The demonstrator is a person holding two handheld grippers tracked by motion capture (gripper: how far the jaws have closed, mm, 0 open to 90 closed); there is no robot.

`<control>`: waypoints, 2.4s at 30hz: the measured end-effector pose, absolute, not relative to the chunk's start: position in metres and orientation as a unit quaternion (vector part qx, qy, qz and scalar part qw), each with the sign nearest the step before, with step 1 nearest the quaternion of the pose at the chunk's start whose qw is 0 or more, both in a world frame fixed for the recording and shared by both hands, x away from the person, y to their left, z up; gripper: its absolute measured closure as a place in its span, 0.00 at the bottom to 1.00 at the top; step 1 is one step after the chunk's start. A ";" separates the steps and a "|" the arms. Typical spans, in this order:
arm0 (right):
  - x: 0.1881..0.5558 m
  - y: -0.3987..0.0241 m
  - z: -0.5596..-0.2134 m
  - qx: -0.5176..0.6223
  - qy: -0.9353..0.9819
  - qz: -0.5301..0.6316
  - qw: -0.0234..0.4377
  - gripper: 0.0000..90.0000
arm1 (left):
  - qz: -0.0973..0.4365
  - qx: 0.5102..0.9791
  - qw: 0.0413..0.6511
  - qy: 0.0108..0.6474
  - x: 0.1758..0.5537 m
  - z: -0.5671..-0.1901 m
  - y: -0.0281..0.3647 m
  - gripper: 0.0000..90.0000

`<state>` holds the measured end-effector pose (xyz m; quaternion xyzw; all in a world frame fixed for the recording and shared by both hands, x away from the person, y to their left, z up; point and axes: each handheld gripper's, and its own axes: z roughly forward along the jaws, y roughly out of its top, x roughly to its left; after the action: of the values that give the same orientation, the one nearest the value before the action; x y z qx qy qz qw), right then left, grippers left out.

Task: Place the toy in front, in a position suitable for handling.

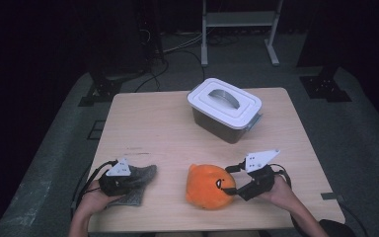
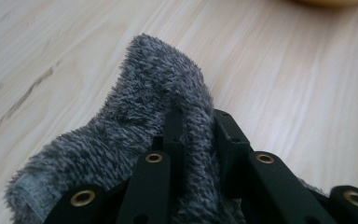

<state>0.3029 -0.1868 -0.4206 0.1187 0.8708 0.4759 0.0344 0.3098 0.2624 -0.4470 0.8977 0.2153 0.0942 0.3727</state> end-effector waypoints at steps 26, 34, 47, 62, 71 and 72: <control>0.310 -0.184 -0.428 0.136 0.866 0.480 0.029 0.38 | 0.033 0.851 0.523 0.039 0.302 -0.392 0.135 0.86; 0.311 -0.185 -0.429 0.140 0.867 0.477 0.030 0.39 | 0.019 0.865 0.501 0.030 0.304 -0.403 0.109 0.85; 0.320 -0.188 -0.435 0.146 0.868 0.475 0.029 0.43 | 0.038 0.883 0.463 0.070 0.301 -0.418 0.140 0.84; 0.293 -0.182 -0.415 0.077 0.888 0.447 0.073 0.31 | 0.029 0.871 0.481 0.098 0.302 -0.424 0.143 0.84; 0.307 -0.166 -0.426 0.120 0.872 0.469 0.075 0.31 | 0.038 0.861 0.501 0.075 0.301 -0.408 0.130 0.84; 0.308 -0.163 -0.426 0.121 0.872 0.467 0.079 0.31 | 0.037 0.865 0.496 0.068 0.299 -0.409 0.125 0.84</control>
<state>0.3080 -0.1631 -0.4261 0.1213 0.8723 0.4670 0.0789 0.2991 0.1251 -0.4088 0.8651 0.0682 0.0371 0.4955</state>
